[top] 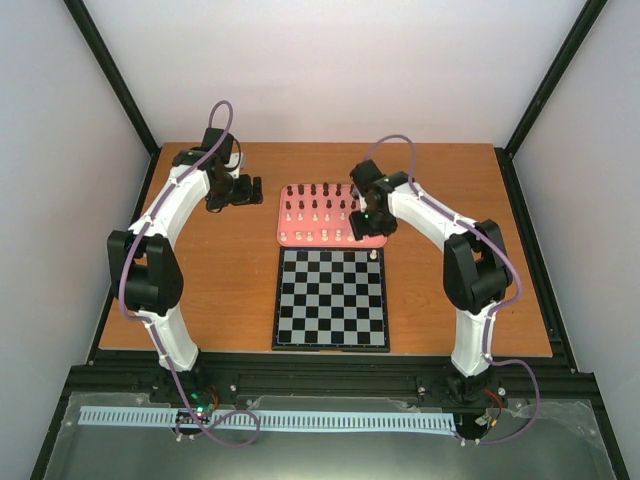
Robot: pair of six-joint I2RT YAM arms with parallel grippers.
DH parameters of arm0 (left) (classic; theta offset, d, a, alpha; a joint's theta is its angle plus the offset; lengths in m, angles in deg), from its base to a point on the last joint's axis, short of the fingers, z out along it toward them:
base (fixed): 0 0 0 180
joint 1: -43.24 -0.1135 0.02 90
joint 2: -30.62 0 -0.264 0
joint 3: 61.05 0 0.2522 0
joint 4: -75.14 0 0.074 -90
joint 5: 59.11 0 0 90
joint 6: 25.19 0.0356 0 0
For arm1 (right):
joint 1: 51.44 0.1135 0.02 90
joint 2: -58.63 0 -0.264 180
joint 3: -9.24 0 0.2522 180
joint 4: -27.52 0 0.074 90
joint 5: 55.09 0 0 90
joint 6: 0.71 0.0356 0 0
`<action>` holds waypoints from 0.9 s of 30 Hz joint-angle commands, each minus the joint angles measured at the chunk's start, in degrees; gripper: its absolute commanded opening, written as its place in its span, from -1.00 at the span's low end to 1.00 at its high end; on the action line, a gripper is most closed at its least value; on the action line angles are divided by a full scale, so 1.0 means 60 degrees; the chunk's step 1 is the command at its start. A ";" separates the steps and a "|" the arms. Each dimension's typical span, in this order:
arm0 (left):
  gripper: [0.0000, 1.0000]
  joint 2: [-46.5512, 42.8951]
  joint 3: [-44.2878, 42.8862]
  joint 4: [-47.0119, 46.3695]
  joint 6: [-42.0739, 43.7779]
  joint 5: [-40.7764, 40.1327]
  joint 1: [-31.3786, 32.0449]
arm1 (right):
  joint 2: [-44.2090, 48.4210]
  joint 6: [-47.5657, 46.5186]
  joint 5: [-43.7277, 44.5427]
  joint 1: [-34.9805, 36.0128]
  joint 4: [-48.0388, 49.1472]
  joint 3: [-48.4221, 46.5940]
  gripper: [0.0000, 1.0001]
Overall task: Set up the chess pieces on the board
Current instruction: Place the chess piece on the chessboard, then pick up the chess piece from the storage box.
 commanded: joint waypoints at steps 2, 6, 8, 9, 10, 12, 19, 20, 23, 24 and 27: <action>0.99 0.0103 -0.0202 0.0189 -0.0018 0.0004 -0.0008 | -0.0515 0.0030 0.0155 -0.0031 -0.0124 -0.1161 0.19; 0.99 0.0059 -0.0181 0.0210 -0.0003 -0.0030 -0.0004 | -0.1012 0.0091 0.0167 -0.0069 -0.0151 -0.1483 0.13; 0.99 0.0029 -0.0142 0.0206 0.0019 -0.0055 -0.0006 | -0.1128 0.0113 0.0125 -0.0112 -0.0140 -0.1486 0.08; 0.99 0.0022 -0.0123 0.0199 0.0013 -0.0075 -0.0008 | -0.1164 0.0145 0.0134 -0.0124 -0.0126 -0.1468 0.06; 0.99 0.0010 -0.0108 0.0199 0.0012 -0.0087 -0.0008 | -0.1219 0.0169 0.0140 -0.0137 -0.0137 -0.1445 0.03; 0.99 0.0019 -0.0104 0.0190 0.0015 -0.0089 -0.0008 | -0.1309 0.0222 0.0117 -0.0179 -0.0115 -0.1433 0.01; 0.99 0.0081 -0.0133 0.0212 0.0019 -0.0093 -0.0005 | -0.1602 0.0232 0.0010 -0.0262 -0.0039 -0.1400 -0.09; 0.99 0.0091 -0.0144 0.0209 0.0013 -0.0094 -0.0008 | -0.1639 0.0218 -0.0014 -0.0262 -0.0014 -0.1389 -0.10; 1.00 0.0131 -0.0172 0.0232 0.0012 -0.0069 -0.0010 | -0.1799 0.0162 -0.0077 -0.0290 0.0036 -0.1394 -0.12; 1.00 0.0132 -0.0187 0.0234 0.0012 -0.0082 -0.0009 | -0.1870 0.0141 -0.0115 -0.0304 0.0037 -0.1421 -0.13; 1.00 0.0152 -0.0220 0.0261 0.0013 -0.0087 -0.0009 | -0.2027 0.0111 -0.0186 -0.0321 0.0086 -0.1437 -0.16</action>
